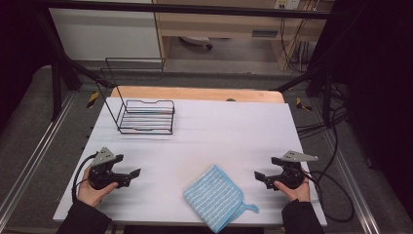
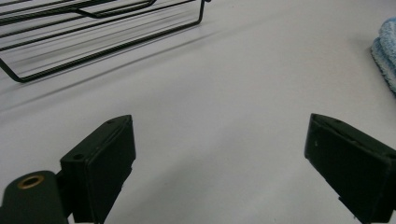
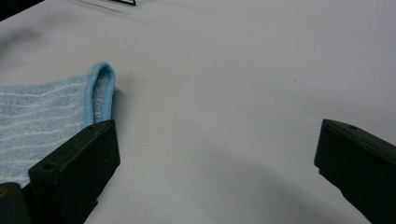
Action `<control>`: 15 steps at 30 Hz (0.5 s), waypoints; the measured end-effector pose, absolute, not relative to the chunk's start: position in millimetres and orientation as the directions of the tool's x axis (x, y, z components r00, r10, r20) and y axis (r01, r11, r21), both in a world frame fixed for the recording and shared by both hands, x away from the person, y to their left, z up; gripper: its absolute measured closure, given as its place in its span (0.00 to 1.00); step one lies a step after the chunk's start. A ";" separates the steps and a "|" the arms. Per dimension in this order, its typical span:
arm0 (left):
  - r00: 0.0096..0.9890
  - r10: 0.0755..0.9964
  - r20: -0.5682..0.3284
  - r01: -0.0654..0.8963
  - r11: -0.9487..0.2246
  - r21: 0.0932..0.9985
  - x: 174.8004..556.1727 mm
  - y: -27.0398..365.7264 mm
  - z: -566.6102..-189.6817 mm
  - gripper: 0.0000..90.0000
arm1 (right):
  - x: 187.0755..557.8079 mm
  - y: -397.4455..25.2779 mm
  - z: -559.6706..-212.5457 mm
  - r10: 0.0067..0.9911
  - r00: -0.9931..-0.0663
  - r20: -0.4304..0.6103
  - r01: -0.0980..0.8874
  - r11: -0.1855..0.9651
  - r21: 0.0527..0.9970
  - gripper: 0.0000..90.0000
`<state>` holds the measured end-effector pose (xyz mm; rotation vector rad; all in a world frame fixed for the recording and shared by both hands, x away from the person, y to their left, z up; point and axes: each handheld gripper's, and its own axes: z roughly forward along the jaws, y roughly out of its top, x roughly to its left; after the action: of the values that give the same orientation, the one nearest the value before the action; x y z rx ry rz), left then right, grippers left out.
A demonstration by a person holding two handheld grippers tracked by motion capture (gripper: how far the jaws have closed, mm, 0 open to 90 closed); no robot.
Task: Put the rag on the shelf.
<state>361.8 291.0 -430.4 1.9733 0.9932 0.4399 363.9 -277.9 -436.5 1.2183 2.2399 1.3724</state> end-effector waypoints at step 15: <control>0.618 0.785 -0.049 0.467 -0.316 0.826 362.6 285.4 -428.7 0.11 | 363.6 -276.6 -437.6 0.760 -0.621 0.190 0.524 0.222 0.822 0.01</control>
<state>362.6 285.4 -428.7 1.9701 0.9883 0.4614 363.6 -276.6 -437.6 1.2109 2.2448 1.3516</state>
